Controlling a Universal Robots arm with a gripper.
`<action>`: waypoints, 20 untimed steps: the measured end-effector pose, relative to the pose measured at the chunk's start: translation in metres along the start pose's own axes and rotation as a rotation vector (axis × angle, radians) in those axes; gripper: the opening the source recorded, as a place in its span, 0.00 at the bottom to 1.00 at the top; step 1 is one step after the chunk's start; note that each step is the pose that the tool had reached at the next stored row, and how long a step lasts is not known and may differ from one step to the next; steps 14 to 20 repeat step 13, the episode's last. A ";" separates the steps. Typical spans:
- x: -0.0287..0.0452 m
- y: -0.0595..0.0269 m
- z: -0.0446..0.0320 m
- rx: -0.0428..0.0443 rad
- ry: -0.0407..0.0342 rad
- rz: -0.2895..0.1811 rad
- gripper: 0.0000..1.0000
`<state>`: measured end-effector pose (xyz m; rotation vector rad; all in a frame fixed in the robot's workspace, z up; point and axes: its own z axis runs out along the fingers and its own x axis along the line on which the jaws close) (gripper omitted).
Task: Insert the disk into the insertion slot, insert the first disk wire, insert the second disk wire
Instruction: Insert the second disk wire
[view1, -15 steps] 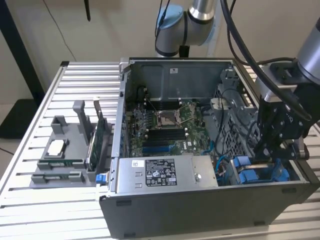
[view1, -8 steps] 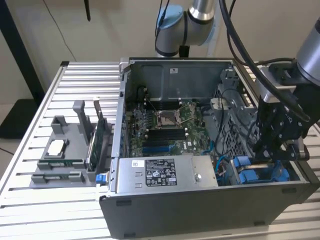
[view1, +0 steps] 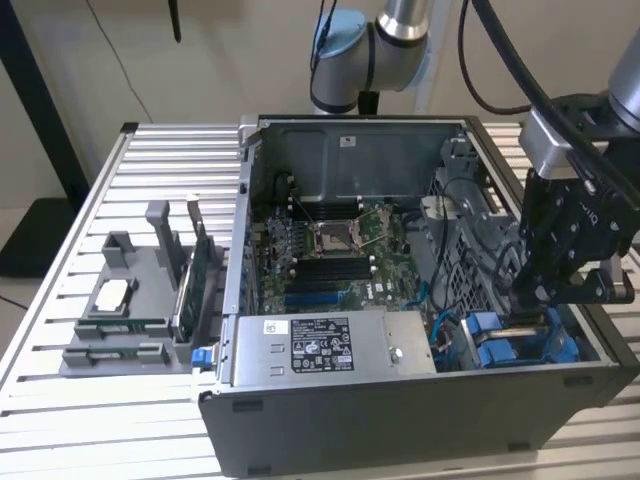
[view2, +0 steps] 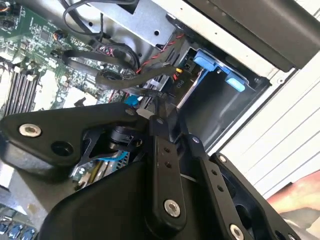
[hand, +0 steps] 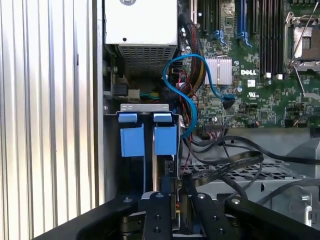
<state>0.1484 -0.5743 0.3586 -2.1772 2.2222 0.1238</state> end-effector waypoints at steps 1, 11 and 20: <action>-0.0002 0.0001 -0.0018 0.0000 -0.0001 0.000 0.24; -0.0007 0.0003 -0.0095 0.0000 -0.0001 0.000 0.24; -0.0007 0.0004 -0.0095 0.0000 -0.0001 0.000 0.24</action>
